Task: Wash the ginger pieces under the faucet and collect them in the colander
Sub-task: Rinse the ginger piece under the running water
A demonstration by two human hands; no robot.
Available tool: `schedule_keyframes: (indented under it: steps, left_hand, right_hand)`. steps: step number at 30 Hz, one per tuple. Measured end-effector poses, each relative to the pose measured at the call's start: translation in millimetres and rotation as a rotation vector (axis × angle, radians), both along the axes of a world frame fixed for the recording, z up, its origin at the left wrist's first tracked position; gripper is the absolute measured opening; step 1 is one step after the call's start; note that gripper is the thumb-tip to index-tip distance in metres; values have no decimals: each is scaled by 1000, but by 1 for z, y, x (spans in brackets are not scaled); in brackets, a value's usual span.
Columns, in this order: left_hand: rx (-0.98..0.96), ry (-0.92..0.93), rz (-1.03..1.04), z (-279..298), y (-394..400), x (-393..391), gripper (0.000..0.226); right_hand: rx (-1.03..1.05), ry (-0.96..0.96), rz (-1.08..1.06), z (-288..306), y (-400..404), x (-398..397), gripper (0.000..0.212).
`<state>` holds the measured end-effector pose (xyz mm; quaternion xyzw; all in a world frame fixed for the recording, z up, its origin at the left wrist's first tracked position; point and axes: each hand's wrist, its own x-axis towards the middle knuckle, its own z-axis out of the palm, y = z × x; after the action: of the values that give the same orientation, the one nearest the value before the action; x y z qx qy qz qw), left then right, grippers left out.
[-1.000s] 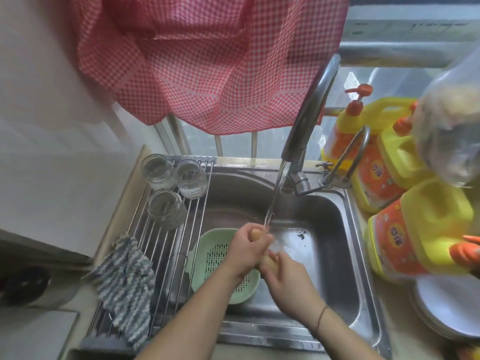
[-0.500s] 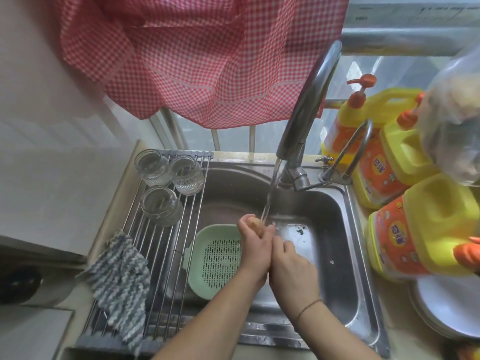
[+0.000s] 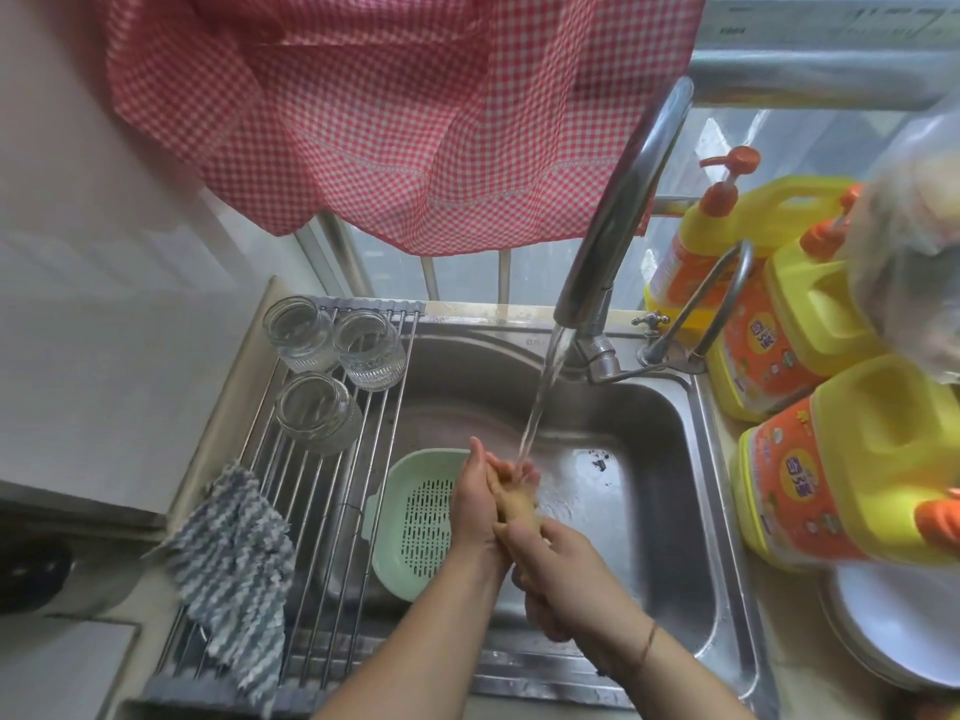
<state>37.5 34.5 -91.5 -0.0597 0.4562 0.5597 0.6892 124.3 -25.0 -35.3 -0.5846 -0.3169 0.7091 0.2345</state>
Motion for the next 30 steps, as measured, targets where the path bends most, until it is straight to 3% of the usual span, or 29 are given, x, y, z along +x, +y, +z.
schedule_keyframes:
  steps: [3,6,8,11,13,17,21,27,30]
  left_hand:
    - [-17,60,-118,6,1,0,30]
    - [28,202,-171,7,-4,8,21]
    - [81,194,-145,10,-12,10,23]
    - [135,-36,-98,8,-19,-3,47]
    - [131,-104,-115,7,-20,-8,48]
    - [-23,97,-111,9,-14,-5,6]
    - [-127,166,-197,5,-4,-6,31]
    - [87,-83,-213,-3,-14,-16,23]
    - [29,-9,-196,-2,-10,-15,23]
  right_hand:
    - [172,-256,18,-11,4,2,15]
    - [256,-371,79,-20,8,6,8]
    - [304,-394,137,-24,11,7,20]
    - [361,-420,177,-29,17,5,36]
    - [362,-457,139,-31,18,0,37]
    - [431,-547,114,-29,1,-14,23]
    - [474,-538,168,-33,-7,-18,27]
    - [394,-481,111,-37,19,-8,32]
    - [469,-617,244,-37,5,-13,36]
